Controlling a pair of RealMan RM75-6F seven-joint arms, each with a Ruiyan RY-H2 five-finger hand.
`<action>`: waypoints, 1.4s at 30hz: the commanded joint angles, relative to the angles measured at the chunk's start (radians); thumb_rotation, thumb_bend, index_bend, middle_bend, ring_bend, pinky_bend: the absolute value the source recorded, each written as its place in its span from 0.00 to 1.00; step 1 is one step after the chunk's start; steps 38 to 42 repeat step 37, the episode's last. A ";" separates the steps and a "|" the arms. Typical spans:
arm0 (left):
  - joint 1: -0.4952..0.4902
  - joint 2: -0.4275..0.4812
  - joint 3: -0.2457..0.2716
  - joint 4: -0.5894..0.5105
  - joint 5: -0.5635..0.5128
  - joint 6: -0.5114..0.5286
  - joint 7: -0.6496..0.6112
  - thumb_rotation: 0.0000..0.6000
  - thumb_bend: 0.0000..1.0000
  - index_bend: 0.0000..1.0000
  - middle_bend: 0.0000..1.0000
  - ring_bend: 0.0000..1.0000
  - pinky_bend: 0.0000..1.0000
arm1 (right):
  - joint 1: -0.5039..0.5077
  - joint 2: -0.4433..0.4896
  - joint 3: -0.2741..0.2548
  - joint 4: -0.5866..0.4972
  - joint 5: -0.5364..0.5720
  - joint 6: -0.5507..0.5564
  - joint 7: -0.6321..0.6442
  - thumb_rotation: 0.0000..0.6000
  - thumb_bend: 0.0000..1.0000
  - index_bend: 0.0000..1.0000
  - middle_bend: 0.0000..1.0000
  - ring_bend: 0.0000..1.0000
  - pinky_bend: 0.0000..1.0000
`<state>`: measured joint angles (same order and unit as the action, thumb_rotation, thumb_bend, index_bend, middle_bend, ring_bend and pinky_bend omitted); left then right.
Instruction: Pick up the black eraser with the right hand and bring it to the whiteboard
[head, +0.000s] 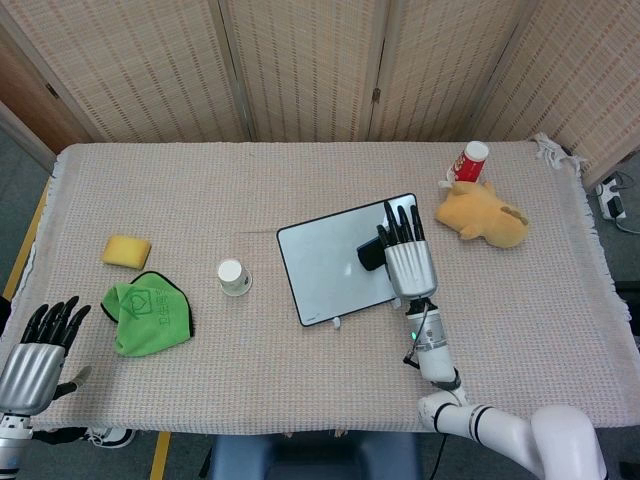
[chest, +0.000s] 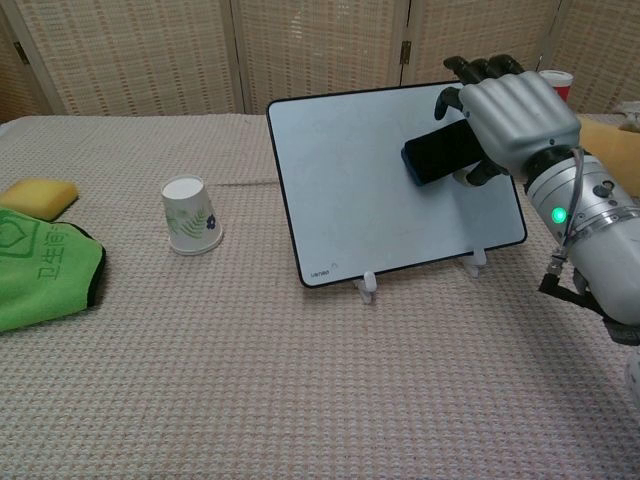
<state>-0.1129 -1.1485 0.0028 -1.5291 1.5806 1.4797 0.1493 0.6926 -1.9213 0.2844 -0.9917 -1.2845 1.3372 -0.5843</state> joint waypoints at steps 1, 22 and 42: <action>0.000 -0.001 0.000 -0.003 -0.002 -0.001 0.008 1.00 0.26 0.00 0.00 0.00 0.00 | -0.004 0.010 0.000 -0.013 0.001 -0.004 0.001 1.00 0.25 0.06 0.00 0.03 0.00; 0.005 -0.018 -0.008 -0.035 -0.006 0.016 0.051 1.00 0.26 0.00 0.00 0.00 0.00 | -0.430 0.617 -0.397 -0.733 -0.191 0.217 0.109 1.00 0.25 0.00 0.00 0.00 0.00; 0.002 -0.045 -0.006 -0.040 -0.005 0.010 0.112 1.00 0.26 0.00 0.00 0.00 0.00 | -0.581 0.747 -0.488 -0.661 -0.303 0.275 0.306 1.00 0.25 0.00 0.00 0.00 0.00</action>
